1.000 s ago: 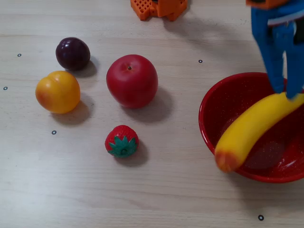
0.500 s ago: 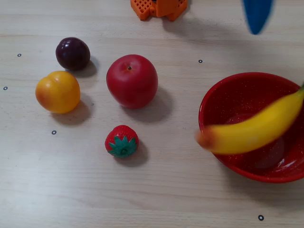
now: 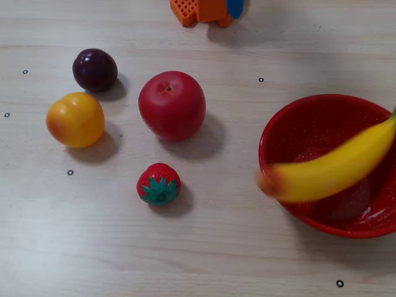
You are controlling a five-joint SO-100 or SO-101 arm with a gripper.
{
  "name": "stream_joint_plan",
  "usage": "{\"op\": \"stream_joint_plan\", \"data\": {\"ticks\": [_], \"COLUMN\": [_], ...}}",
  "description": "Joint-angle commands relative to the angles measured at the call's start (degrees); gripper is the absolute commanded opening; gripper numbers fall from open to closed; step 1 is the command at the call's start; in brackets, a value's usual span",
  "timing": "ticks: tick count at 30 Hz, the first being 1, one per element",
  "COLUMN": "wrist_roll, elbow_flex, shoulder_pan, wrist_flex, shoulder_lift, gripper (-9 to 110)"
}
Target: Put the banana in the red bowl.
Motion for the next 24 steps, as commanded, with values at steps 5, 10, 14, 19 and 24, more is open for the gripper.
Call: {"op": "stream_joint_plan", "data": {"ticks": [5,10,14,19,24], "wrist_roll": [-0.88,-0.97,-4.83,-5.71,-7.73], "elbow_flex": [14.94,29.62,39.81,51.86,59.59], "shoulder_pan": [-3.78,-5.71,-8.44,-9.76,-9.05], "wrist_flex": [-5.89,-10.02,-13.54,-19.25,-24.35], "shoulder_lift": [15.38,28.65,36.56,44.56,48.87], "gripper": [0,0,0,0,0]}}
